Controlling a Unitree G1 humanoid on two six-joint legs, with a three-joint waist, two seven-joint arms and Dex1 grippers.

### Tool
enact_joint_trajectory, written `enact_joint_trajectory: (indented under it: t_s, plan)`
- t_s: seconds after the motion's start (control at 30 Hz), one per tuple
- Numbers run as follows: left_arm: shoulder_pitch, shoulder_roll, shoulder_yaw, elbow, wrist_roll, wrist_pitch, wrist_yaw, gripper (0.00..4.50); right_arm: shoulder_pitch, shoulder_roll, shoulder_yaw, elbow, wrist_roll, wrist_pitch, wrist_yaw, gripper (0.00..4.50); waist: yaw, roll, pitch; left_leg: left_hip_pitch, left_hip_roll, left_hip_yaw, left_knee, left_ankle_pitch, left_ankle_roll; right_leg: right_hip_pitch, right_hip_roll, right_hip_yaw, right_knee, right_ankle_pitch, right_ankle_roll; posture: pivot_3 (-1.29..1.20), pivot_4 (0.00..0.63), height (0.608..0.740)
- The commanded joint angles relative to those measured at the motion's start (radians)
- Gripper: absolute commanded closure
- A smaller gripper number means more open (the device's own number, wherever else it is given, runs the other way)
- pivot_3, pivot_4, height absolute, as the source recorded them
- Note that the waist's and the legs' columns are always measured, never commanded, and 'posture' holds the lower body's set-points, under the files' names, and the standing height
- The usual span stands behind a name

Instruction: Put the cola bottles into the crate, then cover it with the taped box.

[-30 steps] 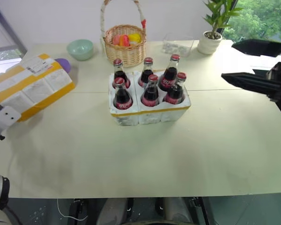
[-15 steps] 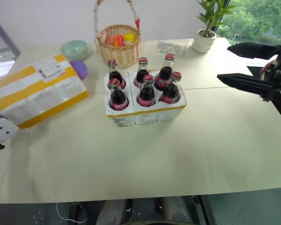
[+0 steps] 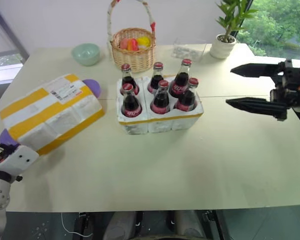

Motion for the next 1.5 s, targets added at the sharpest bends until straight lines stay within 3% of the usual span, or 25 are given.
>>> enact_joint_trajectory:
  t_s: [0.03, 0.07, 0.13, 0.3, 0.47, 0.77, 1.13, 1.23, 1.33, 1.5]
  plan:
    - [-0.016, 0.001, -0.001, -0.005, 0.025, -0.009, -0.002, 4.48, -0.004, -0.021, -0.042, -0.030, 0.015, 0.003, -0.003, 0.00, 0.000, 0.000, 0.000, 0.000, 0.000, 0.000, 0.000, 0.000, 0.000, 0.000, 0.000, 0.000, 0.000, 0.000, 0.000, 0.00, 0.150, 0.738]
    - [-0.021, -0.002, -0.002, -0.003, 0.024, -0.010, -0.004, 4.48, -0.002, -0.021, -0.044, -0.033, 0.016, 0.006, -0.006, 0.00, 0.000, 0.000, 0.000, 0.000, 0.000, 0.000, 0.000, 0.000, 0.000, 0.000, 0.000, 0.000, 0.000, 0.000, 0.000, 0.00, 0.150, 0.738]
    - [-0.030, -0.004, -0.005, 0.000, 0.028, -0.008, -0.007, 3.75, 0.002, -0.019, -0.048, -0.037, 0.017, 0.008, -0.012, 0.00, -0.001, 0.000, 0.000, 0.000, 0.000, 0.000, 0.000, 0.000, 0.000, 0.000, 0.000, 0.000, 0.000, 0.000, 0.000, 0.00, 0.150, 0.738]
    - [-0.034, 0.003, -0.012, 0.021, 0.053, -0.003, -0.003, 1.31, 0.007, -0.014, -0.059, -0.045, 0.024, 0.013, -0.035, 0.00, 0.000, 0.000, 0.000, 0.000, 0.000, 0.000, 0.000, 0.000, 0.000, 0.000, 0.000, 0.000, 0.000, 0.000, 0.000, 0.00, 0.150, 0.738]
    - [-0.053, 0.009, -0.030, 0.066, 0.077, -0.028, 0.009, 1.31, 0.009, -0.008, -0.068, -0.056, 0.031, 0.023, -0.054, 0.00, -0.001, 0.000, 0.000, 0.000, 0.000, 0.001, 0.000, -0.001, -0.001, 0.000, 0.000, 0.000, 0.000, 0.000, 0.000, 0.00, 0.150, 0.738]
    - [-0.219, 0.086, -0.113, 0.274, 0.127, -0.154, 0.068, 1.31, 0.021, -0.009, -0.084, -0.076, 0.053, 0.038, -0.080, 0.00, 0.000, -0.001, -0.001, 0.000, 0.000, 0.001, 0.000, -0.001, 0.000, 0.000, 0.000, 0.000, 0.000, 0.000, 0.000, 0.00, 0.150, 0.738]
    - [-0.363, 0.094, -0.193, 0.443, 0.117, -0.210, 0.078, 1.31, 0.034, -0.010, -0.106, -0.082, 0.057, 0.034, -0.111, 0.00, 0.001, -0.001, -0.001, 0.000, 0.000, 0.002, 0.000, -0.001, 0.001, -0.001, 0.000, 0.000, 0.000, 0.000, 0.000, 0.00, 0.150, 0.738]
    - [-0.386, 0.098, -0.202, 0.463, 0.118, -0.224, 0.080, 2.15, 0.046, -0.010, -0.115, -0.086, 0.049, 0.028, -0.114, 0.00, 0.002, -0.001, -0.002, 0.000, 0.001, 0.002, 0.000, -0.001, 0.001, -0.001, 0.000, 0.000, 0.000, 0.000, 0.000, 0.00, 0.150, 0.738]
    - [-0.400, 0.103, -0.202, 0.477, 0.118, -0.222, 0.081, 3.59, 0.058, -0.013, -0.123, -0.086, 0.058, 0.039, -0.113, 0.00, 0.002, -0.001, -0.002, 0.000, 0.001, 0.002, 0.000, -0.001, 0.001, 0.000, 0.000, 0.000, 0.000, 0.000, 0.000, 0.00, 0.150, 0.738]
    - [-0.430, 0.140, -0.177, 0.499, 0.096, -0.222, 0.068, 3.59, 0.079, -0.028, -0.146, -0.081, 0.085, 0.073, -0.102, 0.00, 0.000, -0.001, -0.002, 0.001, 0.001, 0.002, 0.000, -0.001, 0.001, -0.001, 0.000, 0.000, 0.000, 0.000, 0.000, 0.00, 0.150, 0.738]
